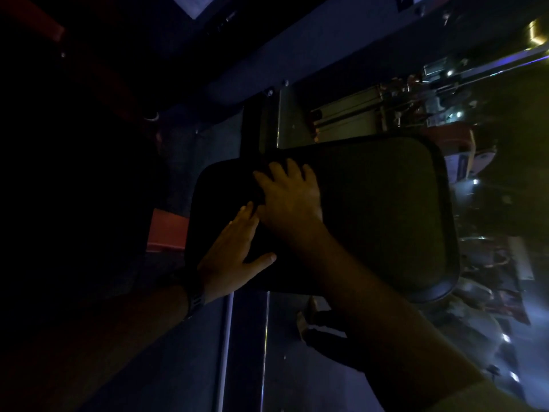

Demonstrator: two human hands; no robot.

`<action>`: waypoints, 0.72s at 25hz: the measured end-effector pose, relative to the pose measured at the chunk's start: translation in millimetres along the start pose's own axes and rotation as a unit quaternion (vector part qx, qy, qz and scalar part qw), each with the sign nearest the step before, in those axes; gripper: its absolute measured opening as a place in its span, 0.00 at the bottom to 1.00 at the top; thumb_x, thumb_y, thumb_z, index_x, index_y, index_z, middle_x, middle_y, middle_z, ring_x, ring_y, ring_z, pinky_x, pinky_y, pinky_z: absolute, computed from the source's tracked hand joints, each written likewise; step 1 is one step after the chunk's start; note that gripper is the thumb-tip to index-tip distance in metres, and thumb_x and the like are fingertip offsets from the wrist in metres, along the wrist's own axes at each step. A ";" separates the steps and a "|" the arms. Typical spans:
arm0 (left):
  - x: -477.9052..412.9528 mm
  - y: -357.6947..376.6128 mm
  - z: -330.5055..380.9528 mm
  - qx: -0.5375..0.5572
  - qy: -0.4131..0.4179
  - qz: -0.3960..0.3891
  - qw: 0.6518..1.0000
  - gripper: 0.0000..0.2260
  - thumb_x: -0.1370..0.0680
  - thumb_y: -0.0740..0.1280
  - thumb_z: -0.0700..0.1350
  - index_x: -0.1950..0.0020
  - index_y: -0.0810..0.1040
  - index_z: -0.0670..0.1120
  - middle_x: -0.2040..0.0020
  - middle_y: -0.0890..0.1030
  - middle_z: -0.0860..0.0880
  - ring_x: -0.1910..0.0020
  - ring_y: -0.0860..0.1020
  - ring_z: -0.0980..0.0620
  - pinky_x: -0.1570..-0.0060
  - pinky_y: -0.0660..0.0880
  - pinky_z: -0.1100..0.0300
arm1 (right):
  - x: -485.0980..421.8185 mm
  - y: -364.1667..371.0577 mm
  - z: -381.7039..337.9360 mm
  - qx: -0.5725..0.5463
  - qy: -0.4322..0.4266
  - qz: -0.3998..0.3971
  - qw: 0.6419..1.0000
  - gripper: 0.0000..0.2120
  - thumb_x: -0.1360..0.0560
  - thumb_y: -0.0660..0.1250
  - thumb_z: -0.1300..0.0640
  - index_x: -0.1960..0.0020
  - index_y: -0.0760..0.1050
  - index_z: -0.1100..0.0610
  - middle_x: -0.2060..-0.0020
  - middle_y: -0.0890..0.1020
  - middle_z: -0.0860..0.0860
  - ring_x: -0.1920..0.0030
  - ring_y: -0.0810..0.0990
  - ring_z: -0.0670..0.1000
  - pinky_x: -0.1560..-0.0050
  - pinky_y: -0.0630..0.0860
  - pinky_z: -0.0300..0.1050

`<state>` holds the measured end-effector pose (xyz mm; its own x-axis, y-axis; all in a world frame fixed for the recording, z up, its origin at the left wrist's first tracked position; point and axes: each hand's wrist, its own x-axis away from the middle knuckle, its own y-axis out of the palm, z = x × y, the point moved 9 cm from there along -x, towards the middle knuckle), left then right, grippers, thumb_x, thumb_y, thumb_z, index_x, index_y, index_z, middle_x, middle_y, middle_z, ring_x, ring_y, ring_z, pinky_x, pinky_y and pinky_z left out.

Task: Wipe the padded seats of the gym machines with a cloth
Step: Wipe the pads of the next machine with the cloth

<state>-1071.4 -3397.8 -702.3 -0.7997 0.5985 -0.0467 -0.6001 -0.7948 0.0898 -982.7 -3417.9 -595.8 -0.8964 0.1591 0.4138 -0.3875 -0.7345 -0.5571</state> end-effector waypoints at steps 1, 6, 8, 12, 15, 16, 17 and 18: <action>-1.9 -0.9 -1.1 -0.002 -0.006 -0.003 1.000 0.45 0.26 0.63 0.67 0.17 0.45 0.53 0.18 0.42 0.55 0.19 0.40 0.59 0.21 0.45 0.56 | -8.6 -5.6 14.9 -0.010 0.034 0.015 0.999 0.33 0.20 0.62 0.42 0.19 0.54 0.46 0.21 0.59 0.54 0.21 0.54 0.62 0.24 0.52 0.64; -10.3 -9.3 3.8 0.024 0.024 0.012 0.999 0.42 0.25 0.67 0.64 0.17 0.50 0.56 0.16 0.48 0.55 0.18 0.48 0.56 0.20 0.54 0.49 | -1.4 -0.9 -5.5 0.008 0.022 0.041 0.999 0.30 0.19 0.59 0.42 0.20 0.57 0.48 0.22 0.60 0.55 0.21 0.55 0.62 0.25 0.54 0.62; -10.4 -9.2 6.9 0.024 0.030 0.014 0.999 0.40 0.22 0.70 0.60 0.17 0.52 0.55 0.17 0.49 0.55 0.18 0.48 0.56 0.20 0.55 0.48 | -2.3 -0.3 -7.5 -0.005 -0.024 0.012 1.000 0.30 0.19 0.59 0.42 0.20 0.57 0.47 0.22 0.61 0.54 0.21 0.56 0.61 0.24 0.53 0.63; -8.5 -2.2 1.1 0.001 -0.014 -0.006 1.000 0.45 0.23 0.68 0.62 0.17 0.45 0.50 0.17 0.42 0.53 0.21 0.39 0.59 0.20 0.44 0.51 | 10.5 -38.9 83.5 -0.002 0.165 0.054 0.985 0.36 0.20 0.63 0.43 0.18 0.51 0.47 0.20 0.56 0.55 0.21 0.54 0.63 0.23 0.53 0.65; -10.2 -0.9 6.9 0.007 -0.013 -0.004 1.000 0.48 0.29 0.59 0.71 0.17 0.45 0.50 0.17 0.42 0.51 0.19 0.39 0.55 0.20 0.41 0.51 | 56.4 -50.2 119.0 -0.001 0.241 0.091 0.966 0.36 0.20 0.63 0.42 0.18 0.51 0.47 0.20 0.56 0.55 0.21 0.53 0.63 0.23 0.47 0.68; -12.7 -0.3 7.8 0.010 -0.017 -0.003 1.000 0.49 0.31 0.58 0.71 0.17 0.45 0.50 0.17 0.42 0.51 0.19 0.39 0.54 0.21 0.41 0.51 | 74.1 -53.2 125.6 -0.011 0.261 0.109 0.959 0.35 0.20 0.63 0.42 0.18 0.52 0.47 0.20 0.57 0.55 0.21 0.53 0.63 0.23 0.46 0.68; -14.8 -0.3 10.3 0.014 -0.022 0.002 1.000 0.49 0.31 0.58 0.71 0.17 0.46 0.50 0.17 0.43 0.50 0.19 0.39 0.52 0.22 0.40 0.50 | 90.2 -54.0 129.4 -0.026 0.284 0.125 0.950 0.35 0.21 0.64 0.43 0.19 0.54 0.48 0.21 0.58 0.55 0.21 0.54 0.63 0.23 0.48 0.68; -17.4 0.1 10.4 0.023 -0.029 0.010 0.999 0.49 0.30 0.60 0.70 0.16 0.47 0.49 0.16 0.44 0.50 0.18 0.40 0.51 0.22 0.41 0.48 | 104.8 -51.0 127.0 -0.036 0.302 0.139 0.942 0.35 0.21 0.65 0.44 0.19 0.55 0.48 0.21 0.59 0.56 0.21 0.55 0.63 0.23 0.51 0.68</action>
<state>-1057.4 -3407.2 -691.1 -0.8084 0.5885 0.0141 -0.5816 -0.8021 0.1355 -1029.5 -3447.5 -432.5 -0.9162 0.3294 -0.2283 -0.1140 -0.7603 -0.6395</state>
